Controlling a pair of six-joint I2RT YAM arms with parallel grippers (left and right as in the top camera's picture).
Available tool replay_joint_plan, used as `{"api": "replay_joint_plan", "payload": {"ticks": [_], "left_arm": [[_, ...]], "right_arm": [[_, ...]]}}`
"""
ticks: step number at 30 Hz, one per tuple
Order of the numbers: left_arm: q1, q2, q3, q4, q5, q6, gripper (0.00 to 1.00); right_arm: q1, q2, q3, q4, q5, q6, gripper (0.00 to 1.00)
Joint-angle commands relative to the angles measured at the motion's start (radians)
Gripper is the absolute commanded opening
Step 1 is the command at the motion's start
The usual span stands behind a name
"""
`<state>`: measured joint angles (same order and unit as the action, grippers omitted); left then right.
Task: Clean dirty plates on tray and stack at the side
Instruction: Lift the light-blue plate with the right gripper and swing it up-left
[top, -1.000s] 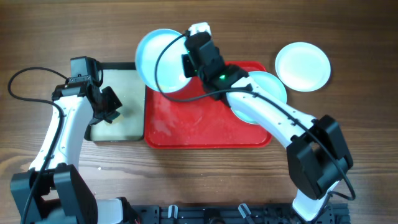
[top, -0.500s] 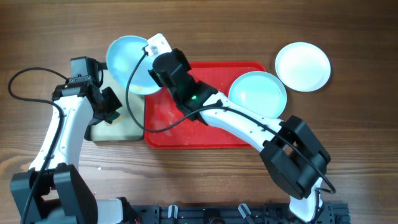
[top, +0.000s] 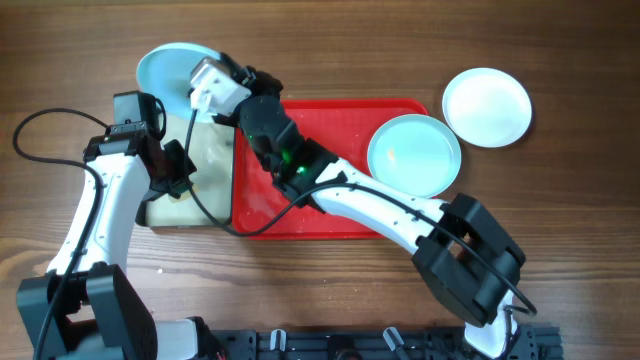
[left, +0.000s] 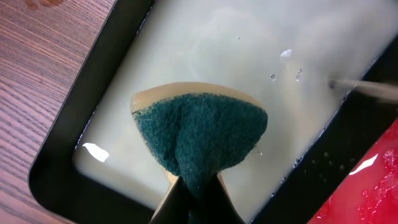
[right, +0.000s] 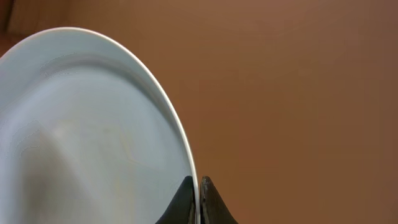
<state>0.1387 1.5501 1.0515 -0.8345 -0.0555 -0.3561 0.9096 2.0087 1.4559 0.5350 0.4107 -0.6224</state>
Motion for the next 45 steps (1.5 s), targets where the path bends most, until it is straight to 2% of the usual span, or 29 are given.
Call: {"api": "replay_joint_plan", "payload": {"ticks": [1,4,9,23,28,36,40,45], "left_arm": [[0.004,-0.011,-0.006,0.000,-0.014,0.013,0.04],[0.004,-0.011,-0.006,0.000,-0.014,0.013,0.04],[0.004,-0.011,-0.006,0.000,-0.013,0.013,0.04],[0.004,-0.011,-0.006,0.032,0.043,0.012,0.04],[0.004,-0.011,-0.006,0.033,0.043,0.012,0.04],[0.004,-0.011,-0.006,0.033,0.043,0.012,0.04],[0.004,-0.011,-0.006,0.033,0.043,0.012,0.04],[0.004,-0.011,-0.006,0.033,0.043,0.012,0.04]], "right_arm": [[0.010,0.000,0.019,0.047,-0.019,-0.104,0.05],[0.014,0.000,0.019,0.084,-0.019,-0.186,0.04],[0.014,0.000,0.019,0.138,-0.019,-0.242,0.04],[0.013,0.000,0.019,0.130,-0.030,-0.237,0.04],[0.014,0.000,0.019,0.087,-0.031,-0.150,0.04],[0.014,0.000,0.019,0.066,-0.026,-0.133,0.04],[-0.012,0.000,0.019,0.052,-0.007,0.061,0.04],[-0.059,0.000,0.019,-0.053,-0.007,0.397,0.04]]}}
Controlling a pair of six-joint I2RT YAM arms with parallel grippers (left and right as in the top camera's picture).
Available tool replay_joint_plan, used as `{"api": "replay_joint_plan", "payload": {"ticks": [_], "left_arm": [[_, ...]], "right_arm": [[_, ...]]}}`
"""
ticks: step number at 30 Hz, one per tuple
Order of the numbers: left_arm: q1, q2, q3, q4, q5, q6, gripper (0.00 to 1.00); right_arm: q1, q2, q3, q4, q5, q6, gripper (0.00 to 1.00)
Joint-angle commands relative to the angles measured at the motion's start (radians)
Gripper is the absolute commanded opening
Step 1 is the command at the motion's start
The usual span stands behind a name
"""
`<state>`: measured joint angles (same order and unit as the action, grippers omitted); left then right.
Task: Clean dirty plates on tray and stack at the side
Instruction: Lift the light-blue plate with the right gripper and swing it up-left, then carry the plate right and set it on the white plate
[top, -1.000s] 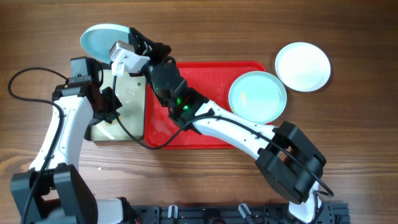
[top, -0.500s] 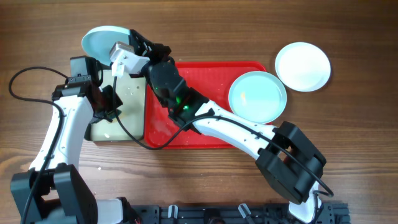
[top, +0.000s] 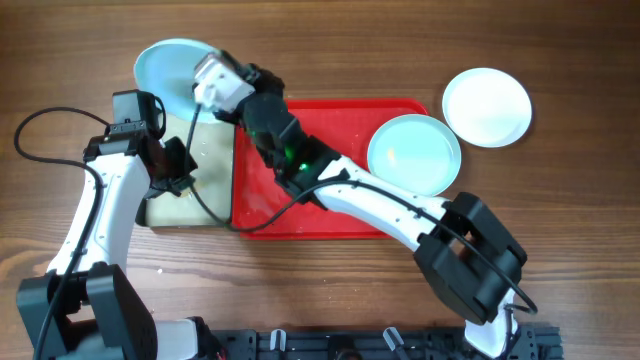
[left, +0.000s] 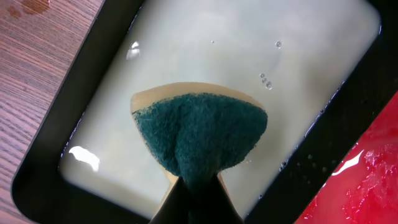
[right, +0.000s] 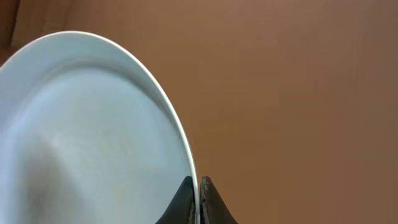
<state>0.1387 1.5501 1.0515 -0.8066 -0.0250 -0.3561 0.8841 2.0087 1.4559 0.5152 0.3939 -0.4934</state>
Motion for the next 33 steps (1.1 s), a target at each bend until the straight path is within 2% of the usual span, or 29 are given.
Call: {"api": "replay_joint_plan", "payload": {"ticks": [1,3,8,10,12,17,22,29,33], "left_arm": [[0.004,-0.011,-0.006,0.006,0.013,0.012,0.04],[0.004,-0.011,-0.006,0.006,0.013,0.012,0.04],[0.004,-0.011,-0.006,0.006,0.013,0.012,0.04],[0.004,-0.011,-0.006,0.006,0.013,0.012,0.04],[0.004,-0.011,-0.006,0.006,0.013,0.012,0.04],[0.003,-0.011,-0.006,0.013,0.013,0.012,0.04],[0.003,-0.011,-0.006,0.033,0.040,0.012,0.04],[0.003,-0.011,-0.006,0.033,0.040,0.012,0.04],[0.003,-0.011,-0.006,0.032,0.040,0.012,0.04]], "right_arm": [[-0.042,0.000,0.019,-0.057,0.009,0.333,0.04],[-0.062,0.000,0.019,-0.132,-0.017,0.480,0.04],[-0.114,0.000,0.019,-0.361,-0.344,0.743,0.04],[-0.150,-0.010,0.019,-0.415,-0.476,0.803,0.04],[-0.196,-0.048,0.019,-0.482,-0.575,0.811,0.04],[-0.322,-0.182,0.019,-0.710,-0.583,0.811,0.04],[-0.550,-0.308,0.019,-0.931,-0.583,0.808,0.04],[-0.845,-0.320,0.019,-1.097,-0.609,0.811,0.04],[-0.951,-0.313,0.019,-1.109,-0.595,0.809,0.04]]}}
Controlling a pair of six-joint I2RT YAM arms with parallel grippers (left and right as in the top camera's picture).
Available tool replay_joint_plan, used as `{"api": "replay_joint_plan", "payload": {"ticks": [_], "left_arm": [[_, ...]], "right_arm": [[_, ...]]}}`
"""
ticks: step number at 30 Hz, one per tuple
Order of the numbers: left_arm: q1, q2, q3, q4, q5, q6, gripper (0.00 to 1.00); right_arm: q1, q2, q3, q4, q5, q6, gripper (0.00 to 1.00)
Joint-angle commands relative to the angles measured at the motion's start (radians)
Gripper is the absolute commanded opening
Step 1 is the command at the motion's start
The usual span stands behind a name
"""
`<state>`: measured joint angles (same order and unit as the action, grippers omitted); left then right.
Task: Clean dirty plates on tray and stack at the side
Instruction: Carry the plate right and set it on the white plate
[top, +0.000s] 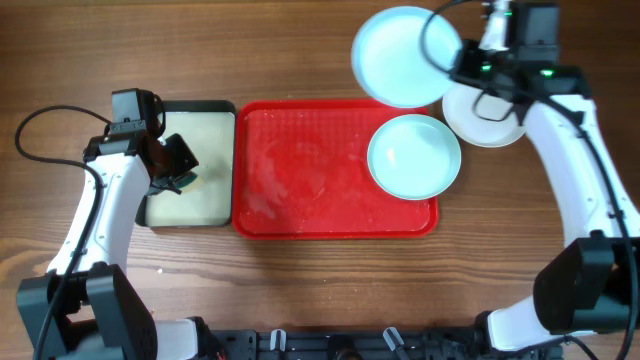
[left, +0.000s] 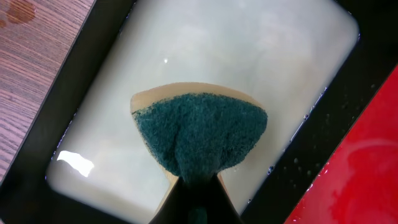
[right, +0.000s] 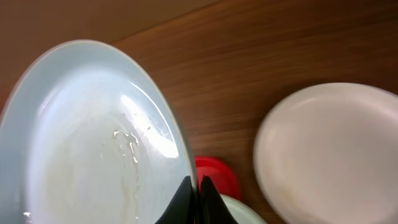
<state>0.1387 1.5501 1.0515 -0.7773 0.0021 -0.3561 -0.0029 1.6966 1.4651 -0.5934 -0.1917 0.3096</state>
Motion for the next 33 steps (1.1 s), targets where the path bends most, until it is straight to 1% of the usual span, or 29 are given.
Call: {"api": "replay_joint_plan", "payload": {"ticks": [1,6,11,14,22,25,30,31,32,33], "left_arm": [[0.003,-0.011,-0.006,0.003,0.014,0.012,0.04],[0.003,-0.011,-0.006,0.003,0.016,0.012,0.04],[0.003,-0.011,-0.006,0.003,0.016,0.012,0.04],[0.003,-0.011,-0.006,0.003,0.016,0.013,0.04],[0.003,-0.011,-0.006,0.003,0.016,0.012,0.04],[0.003,-0.011,-0.006,0.003,0.016,0.013,0.04],[0.003,-0.011,-0.006,0.003,0.016,0.013,0.04],[0.003,-0.011,-0.006,0.003,0.016,0.012,0.04],[0.003,-0.011,-0.006,0.003,0.016,0.013,0.04],[0.003,-0.011,-0.006,0.003,0.016,0.012,0.04]], "right_arm": [[-0.093,0.000,0.010,0.000,0.019,0.007,0.05],[-0.214,0.006,0.006,0.000,0.180,0.006,0.04],[-0.296,0.038,-0.029,-0.006,0.248,0.005,0.04],[-0.326,0.083,-0.058,0.006,0.248,0.005,0.04],[-0.328,0.253,-0.064,0.010,0.229,0.008,0.04],[-0.328,0.303,-0.064,0.014,0.142,0.005,0.05],[-0.328,0.327,-0.064,0.020,0.119,0.005,0.14],[-0.328,0.327,-0.064,0.021,0.119,0.005,0.18],[-0.328,0.327,-0.064,0.018,0.119,0.005,0.28],[-0.328,0.327,-0.064,0.011,0.119,0.005,0.43]]}}
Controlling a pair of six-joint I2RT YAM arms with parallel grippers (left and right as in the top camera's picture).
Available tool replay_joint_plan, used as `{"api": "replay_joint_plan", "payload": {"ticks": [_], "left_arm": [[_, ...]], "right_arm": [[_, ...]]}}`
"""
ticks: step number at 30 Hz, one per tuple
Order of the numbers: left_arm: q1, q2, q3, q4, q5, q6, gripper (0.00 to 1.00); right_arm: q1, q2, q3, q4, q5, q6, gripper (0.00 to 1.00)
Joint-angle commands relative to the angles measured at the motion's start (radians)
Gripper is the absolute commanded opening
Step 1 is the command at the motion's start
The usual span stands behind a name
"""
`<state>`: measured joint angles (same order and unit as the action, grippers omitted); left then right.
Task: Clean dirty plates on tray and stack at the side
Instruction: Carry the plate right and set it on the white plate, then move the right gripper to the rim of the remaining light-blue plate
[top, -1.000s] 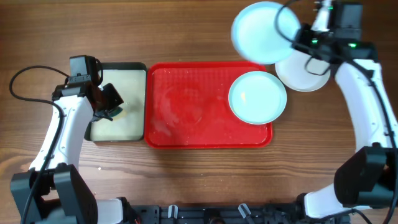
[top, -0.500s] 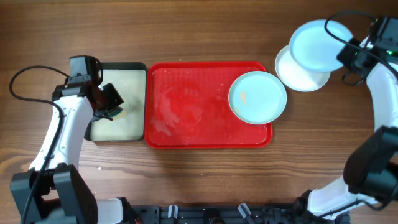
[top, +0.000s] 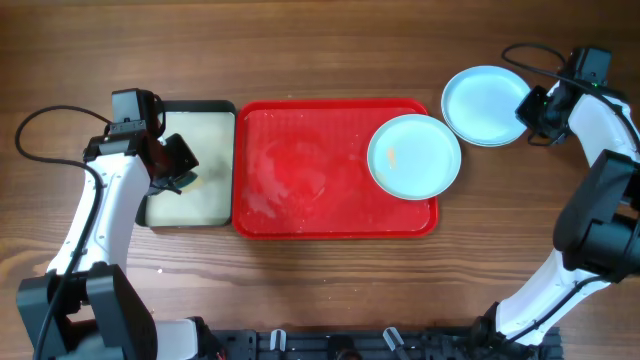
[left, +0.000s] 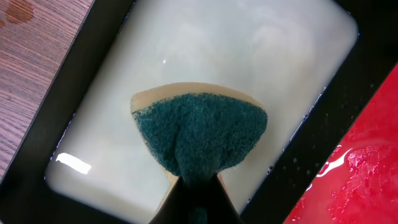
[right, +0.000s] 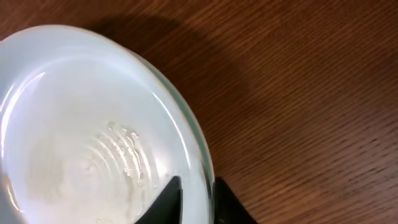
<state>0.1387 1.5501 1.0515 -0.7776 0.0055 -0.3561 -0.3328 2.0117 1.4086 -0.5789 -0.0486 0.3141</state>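
Observation:
A pale blue plate (top: 483, 105) lies on top of a white plate on the table, right of the red tray (top: 300, 170). My right gripper (top: 532, 105) is at its right rim. In the right wrist view the wet plate (right: 81, 143) fills the left side, and my right gripper (right: 198, 194) is open with one finger on each side of the rim. A second pale blue plate (top: 414, 155) with a small stain sits at the tray's right end. My left gripper (left: 198, 183) is shut on a green sponge (left: 199, 134) held over the black basin (left: 81, 81).
The basin (top: 215, 108) of cloudy water stands against the tray's left edge. Wet streaks mark the tray's left half. Bare wooden table (top: 330, 50) lies behind and in front of the tray. A black rail (top: 350, 345) runs along the near edge.
My right gripper held the plate in the air behind the tray's right end. Now the plate lies on the white plate and the jaws have opened around its rim. The left arm stayed still.
My right gripper first held the plate tilted at the far left, behind the basin, while my left gripper held the sponge over the water. The plate was then up at the back right. It now rests on the white plate beside the tray.

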Motion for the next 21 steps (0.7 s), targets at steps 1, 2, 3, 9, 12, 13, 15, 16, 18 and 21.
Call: {"api": "replay_joint_plan", "payload": {"ticks": [1,2,3,9,12,13,15,16,18,21], "left_arm": [[0.003,-0.011,-0.006,0.003,0.012,0.013,0.04],[0.003,-0.011,-0.006,0.003,0.012,0.012,0.04],[0.003,-0.011,-0.006,0.003,0.012,0.012,0.04],[0.003,-0.011,-0.006,0.003,0.012,0.013,0.04],[0.003,-0.011,-0.006,0.003,0.012,0.013,0.04],[0.003,-0.011,-0.006,0.003,0.012,0.013,0.05],[0.003,-0.011,-0.006,0.003,0.012,0.013,0.05],[0.003,-0.011,-0.006,0.003,0.012,0.013,0.05],[0.003,-0.011,-0.006,0.003,0.012,0.013,0.05],[0.003,-0.011,-0.006,0.003,0.012,0.013,0.05]], "right_arm": [[0.002,0.012,-0.008,-0.011,-0.024,0.000,0.51],[0.002,0.012,-0.008,-0.025,-0.032,-0.011,0.57],[0.002,0.012,-0.008,-0.034,-0.065,-0.058,0.63],[0.028,0.010,0.037,-0.109,-0.156,-0.158,0.66],[0.074,0.010,0.126,-0.218,-0.155,-0.217,0.66],[0.093,0.010,0.156,-0.257,-0.155,-0.238,0.65],[0.131,0.010,0.198,-0.317,-0.155,-0.267,0.62],[0.157,0.010,0.213,-0.349,-0.154,-0.294,0.61],[0.197,0.010,0.217,-0.394,-0.145,-0.319,0.61],[0.245,0.010,0.216,-0.460,-0.071,-0.314,0.60]]}}
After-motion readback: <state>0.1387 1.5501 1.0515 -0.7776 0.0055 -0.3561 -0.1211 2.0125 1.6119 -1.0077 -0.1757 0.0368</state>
